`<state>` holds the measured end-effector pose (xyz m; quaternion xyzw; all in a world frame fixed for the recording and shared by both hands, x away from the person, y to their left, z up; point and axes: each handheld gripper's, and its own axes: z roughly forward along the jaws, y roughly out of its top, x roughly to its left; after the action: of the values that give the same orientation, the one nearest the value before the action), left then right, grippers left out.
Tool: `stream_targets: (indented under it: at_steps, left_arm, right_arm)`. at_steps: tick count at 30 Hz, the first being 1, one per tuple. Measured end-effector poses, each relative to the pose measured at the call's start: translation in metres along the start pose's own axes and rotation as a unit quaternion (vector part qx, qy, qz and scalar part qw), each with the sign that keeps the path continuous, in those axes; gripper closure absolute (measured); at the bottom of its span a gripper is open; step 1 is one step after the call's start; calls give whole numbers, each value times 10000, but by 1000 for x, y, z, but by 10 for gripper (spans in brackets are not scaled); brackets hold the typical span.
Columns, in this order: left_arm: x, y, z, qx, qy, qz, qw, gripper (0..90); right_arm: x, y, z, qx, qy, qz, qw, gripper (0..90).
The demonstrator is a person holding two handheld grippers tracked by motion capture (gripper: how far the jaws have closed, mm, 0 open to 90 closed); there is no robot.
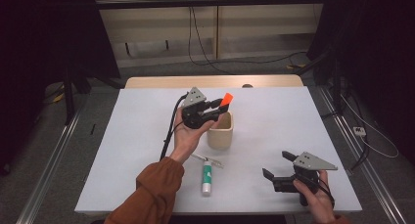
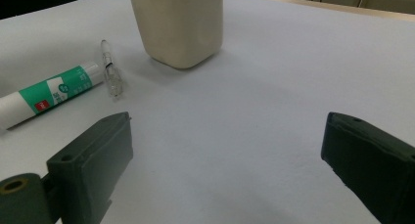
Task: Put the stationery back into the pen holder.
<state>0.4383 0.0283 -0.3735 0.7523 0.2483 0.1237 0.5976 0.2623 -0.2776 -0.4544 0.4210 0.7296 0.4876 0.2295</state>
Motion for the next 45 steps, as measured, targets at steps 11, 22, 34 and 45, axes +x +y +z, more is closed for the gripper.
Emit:
stream_targets:
  at_steps: [11,22,34,45]
  left_arm:
    - [4,-12,2,196,19,-58,9998,670]
    - [7,-19,2,532,60,-41,9986,669]
    - [9,-17,-1,718,95,-55,9974,575]
    - [8,-14,-6,776,237,-109,9966,267]
  right_arm:
    - [0,0,0,6,1,9,10000,48]
    - [0,0,0,7,5,-3,10000,48]
    - [0,0,0,10,4,-6,10000,49]
    - [0,0,1,12,5,0,10000,48]
